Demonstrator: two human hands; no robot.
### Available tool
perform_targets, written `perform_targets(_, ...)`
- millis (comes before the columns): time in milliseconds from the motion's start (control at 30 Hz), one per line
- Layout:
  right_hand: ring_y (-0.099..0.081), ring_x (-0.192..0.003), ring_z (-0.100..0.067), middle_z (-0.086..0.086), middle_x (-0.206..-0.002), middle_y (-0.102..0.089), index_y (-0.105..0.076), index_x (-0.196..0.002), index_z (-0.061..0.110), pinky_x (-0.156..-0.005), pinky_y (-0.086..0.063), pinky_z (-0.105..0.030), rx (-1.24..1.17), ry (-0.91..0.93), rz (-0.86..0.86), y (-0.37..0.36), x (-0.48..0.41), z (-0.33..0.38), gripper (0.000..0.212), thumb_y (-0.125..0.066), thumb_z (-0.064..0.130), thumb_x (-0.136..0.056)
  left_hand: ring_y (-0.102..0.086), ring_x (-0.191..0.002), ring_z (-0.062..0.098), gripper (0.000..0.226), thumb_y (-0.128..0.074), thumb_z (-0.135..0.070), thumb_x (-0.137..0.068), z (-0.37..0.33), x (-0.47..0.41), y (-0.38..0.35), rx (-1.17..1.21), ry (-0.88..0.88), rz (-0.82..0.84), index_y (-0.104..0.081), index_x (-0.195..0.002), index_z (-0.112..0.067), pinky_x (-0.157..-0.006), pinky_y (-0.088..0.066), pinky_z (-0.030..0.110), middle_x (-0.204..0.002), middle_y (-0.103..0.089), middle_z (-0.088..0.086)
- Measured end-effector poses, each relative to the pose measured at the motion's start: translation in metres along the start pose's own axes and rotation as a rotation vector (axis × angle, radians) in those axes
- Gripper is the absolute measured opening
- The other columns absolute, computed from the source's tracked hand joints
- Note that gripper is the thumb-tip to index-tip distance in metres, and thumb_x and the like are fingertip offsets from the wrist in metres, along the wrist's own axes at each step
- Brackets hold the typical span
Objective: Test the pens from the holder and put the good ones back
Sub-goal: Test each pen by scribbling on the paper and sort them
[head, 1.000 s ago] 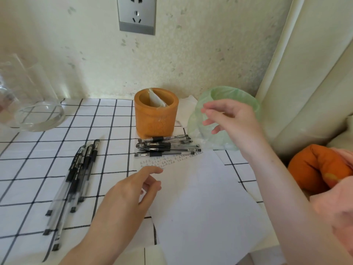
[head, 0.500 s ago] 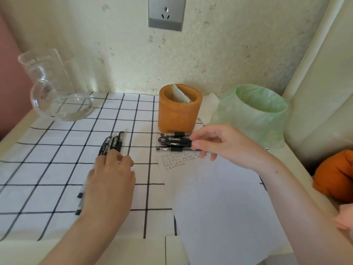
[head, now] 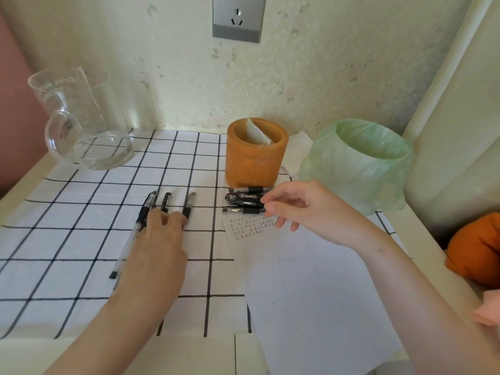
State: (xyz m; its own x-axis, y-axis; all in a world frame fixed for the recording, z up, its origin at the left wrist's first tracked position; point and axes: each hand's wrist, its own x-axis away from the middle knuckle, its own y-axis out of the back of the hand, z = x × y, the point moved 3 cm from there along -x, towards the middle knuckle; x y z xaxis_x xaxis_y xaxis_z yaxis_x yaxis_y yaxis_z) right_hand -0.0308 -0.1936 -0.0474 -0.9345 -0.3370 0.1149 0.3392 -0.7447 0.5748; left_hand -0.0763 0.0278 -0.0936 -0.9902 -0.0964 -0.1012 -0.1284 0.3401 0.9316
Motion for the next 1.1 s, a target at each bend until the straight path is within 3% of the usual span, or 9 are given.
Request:
perform_targets(167,-0.063,-0.067,-0.008,0.005,-0.086,-0.071,-0.058,-0.124,0.029,-0.063,-0.052,-0.023,0.042,0.047,0.027,-0.019,-0.001,0.001,0.031,-0.053,0.016,-0.096,-0.057,-0.067,0.024,0.044,-0.054,0.004,-0.079,-0.012,0.004,0.001,0.101,-0.042,0.010,-0.050,-0.120,-0.011,-0.055,-0.045,0.031,-0.119,-0.044,0.012)
perform_targets(300,-0.058,-0.072,-0.003,0.008,-0.092,-0.066,-0.056,-0.127,0.035,-0.068,-0.049,-0.020,0.211,0.030,0.150,-0.045,0.000,-0.002,0.034,-0.051,0.021,-0.096,-0.049,-0.093,0.016,0.032,-0.048,-0.005,-0.086,-0.024,0.013,-0.006,-0.020,-0.138,0.087,-0.048,-0.118,-0.011,-0.067,-0.038,0.020,-0.125,-0.039,0.004)
perform_targets(400,-0.053,-0.073,0.001,0.008,-0.094,-0.064,-0.057,-0.126,0.037,-0.068,-0.042,-0.018,0.275,0.043,0.161,-0.054,0.000,-0.004,0.033,-0.050,0.022,-0.097,-0.048,-0.104,0.017,0.026,-0.053,-0.017,-0.089,-0.032,0.017,-0.010,-0.100,-0.218,0.175,-0.049,-0.114,-0.011,-0.075,-0.045,0.021,-0.121,-0.044,0.002)
perform_targets(500,-0.049,-0.072,0.003,0.009,-0.095,-0.062,-0.058,-0.125,0.037,-0.065,-0.037,-0.015,0.319,0.059,0.152,-0.055,0.000,-0.005,0.032,-0.049,0.024,-0.098,-0.053,-0.087,0.010,0.038,-0.046,-0.048,-0.090,-0.032,0.018,-0.007,0.017,-0.103,0.117,-0.038,-0.117,-0.022,-0.068,-0.042,0.018,-0.100,-0.048,-0.008)
perform_targets(700,-0.049,-0.066,0.002,0.009,-0.093,-0.060,-0.051,-0.132,0.040,-0.060,-0.038,-0.013,0.340,0.098,0.118,-0.054,-0.001,0.000,0.040,-0.050,0.019,-0.097,-0.058,-0.071,0.013,0.032,-0.047,-0.024,-0.091,-0.028,0.013,-0.004,0.202,-0.056,0.065,-0.035,-0.120,-0.023,-0.062,-0.049,0.029,-0.083,-0.057,-0.007)
perform_targets(800,-0.054,-0.072,-0.003,0.009,-0.097,-0.059,-0.046,-0.135,0.042,-0.065,-0.045,-0.017,0.365,0.195,0.097,-0.058,0.000,0.005,0.050,-0.055,0.015,-0.094,-0.057,-0.057,0.009,0.021,-0.048,-0.021,-0.090,-0.035,0.014,0.006,0.436,-0.069,0.081,-0.038,-0.106,-0.030,-0.054,-0.049,0.028,-0.074,-0.059,-0.006)
perform_targets(900,-0.058,-0.082,-0.010,0.004,-0.096,-0.059,-0.062,-0.118,0.025,-0.071,-0.048,-0.027,0.283,0.256,0.020,-0.059,-0.003,0.008,0.032,-0.063,0.014,-0.088,-0.054,-0.052,0.007,0.008,-0.045,-0.022,-0.093,-0.045,0.017,0.011,0.680,-0.061,0.109,-0.044,-0.094,-0.030,-0.050,-0.042,0.021,-0.067,-0.063,-0.001)
perform_targets(967,-0.059,-0.084,-0.008,0.005,-0.093,-0.062,-0.066,-0.106,0.017,-0.068,-0.044,-0.019,0.214,0.277,-0.040,-0.058,-0.004,0.009,0.019,-0.063,0.014,-0.088,-0.055,-0.054,0.005,0.010,-0.038,-0.026,-0.095,-0.049,0.017,0.011,0.755,-0.081,0.090,-0.046,-0.095,-0.030,-0.051,-0.042,0.019,-0.065,-0.063,0.000)
perform_targets(1100,-0.069,-0.073,-0.011,0.000,-0.082,-0.071,-0.064,-0.094,0.017,-0.057,-0.047,-0.017,-0.169,0.147,-0.097,-0.050,-0.003,0.010,0.006,-0.060,0.015,-0.091,-0.051,-0.077,0.003,0.019,-0.044,-0.018,-0.087,-0.042,0.013,0.016,0.521,-0.208,-0.154,-0.043,-0.101,-0.032,-0.065,-0.041,0.015,-0.085,-0.055,-0.013)
